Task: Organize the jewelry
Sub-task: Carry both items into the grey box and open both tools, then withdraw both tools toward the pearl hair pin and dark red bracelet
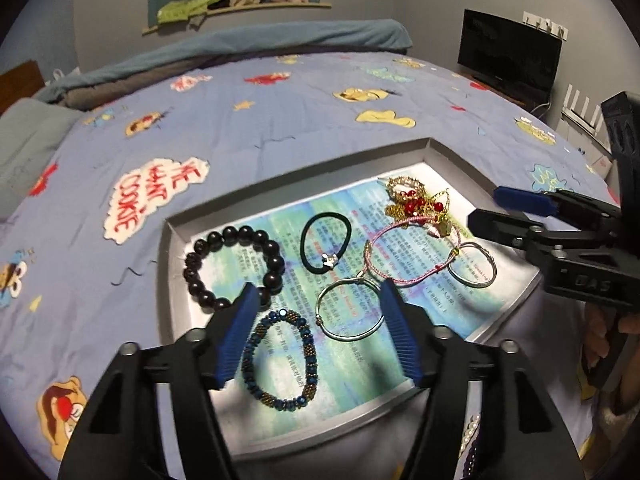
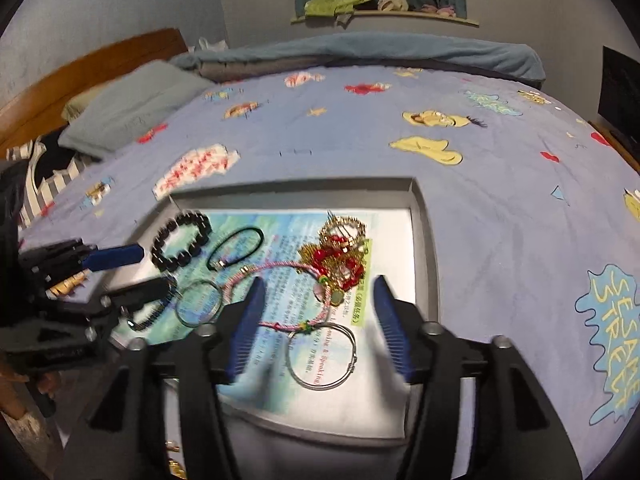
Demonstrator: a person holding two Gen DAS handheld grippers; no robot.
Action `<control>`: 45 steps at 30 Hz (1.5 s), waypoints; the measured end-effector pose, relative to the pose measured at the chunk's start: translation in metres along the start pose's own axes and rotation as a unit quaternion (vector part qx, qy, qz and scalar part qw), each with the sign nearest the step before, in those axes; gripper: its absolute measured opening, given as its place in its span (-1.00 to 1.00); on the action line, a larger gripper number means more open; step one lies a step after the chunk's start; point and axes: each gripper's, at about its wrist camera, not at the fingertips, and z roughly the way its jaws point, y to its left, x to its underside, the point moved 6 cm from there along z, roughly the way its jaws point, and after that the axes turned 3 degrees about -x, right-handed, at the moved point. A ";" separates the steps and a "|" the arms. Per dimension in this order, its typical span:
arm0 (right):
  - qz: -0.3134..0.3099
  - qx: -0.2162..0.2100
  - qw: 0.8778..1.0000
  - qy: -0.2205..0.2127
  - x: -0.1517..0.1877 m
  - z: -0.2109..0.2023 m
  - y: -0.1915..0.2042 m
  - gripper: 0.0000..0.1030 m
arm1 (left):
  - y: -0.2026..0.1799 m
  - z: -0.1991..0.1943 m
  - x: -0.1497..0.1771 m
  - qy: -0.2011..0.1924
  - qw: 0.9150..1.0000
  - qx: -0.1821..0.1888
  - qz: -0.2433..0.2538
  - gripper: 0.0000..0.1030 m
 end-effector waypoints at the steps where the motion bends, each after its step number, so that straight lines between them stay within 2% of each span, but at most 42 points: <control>1: 0.000 -0.001 1.000 -0.004 -0.001 -0.002 0.000 0.49 | 0.001 -0.002 0.000 -0.001 1.000 -0.003 -0.003 0.38; 7: 0.011 -0.002 0.999 -0.036 -0.006 -0.023 0.000 0.81 | 0.008 -0.013 0.004 -0.004 1.000 -0.012 -0.016 0.63; 12: 0.018 0.000 0.999 -0.052 -0.004 -0.034 0.003 0.88 | 0.012 -0.027 0.009 -0.014 0.999 -0.026 -0.016 0.73; 21: 0.002 0.000 0.999 -0.055 0.004 -0.047 0.023 0.89 | 0.007 -0.048 0.022 -0.021 0.999 -0.023 -0.012 0.76; 34: 0.001 0.006 0.998 -0.059 0.030 -0.068 0.028 0.89 | 0.007 -0.069 0.046 -0.026 0.999 -0.019 -0.026 0.77; 45: -0.003 -0.001 0.999 -0.052 0.053 -0.086 0.026 0.89 | -0.009 -0.079 0.074 -0.011 1.000 -0.006 -0.020 0.78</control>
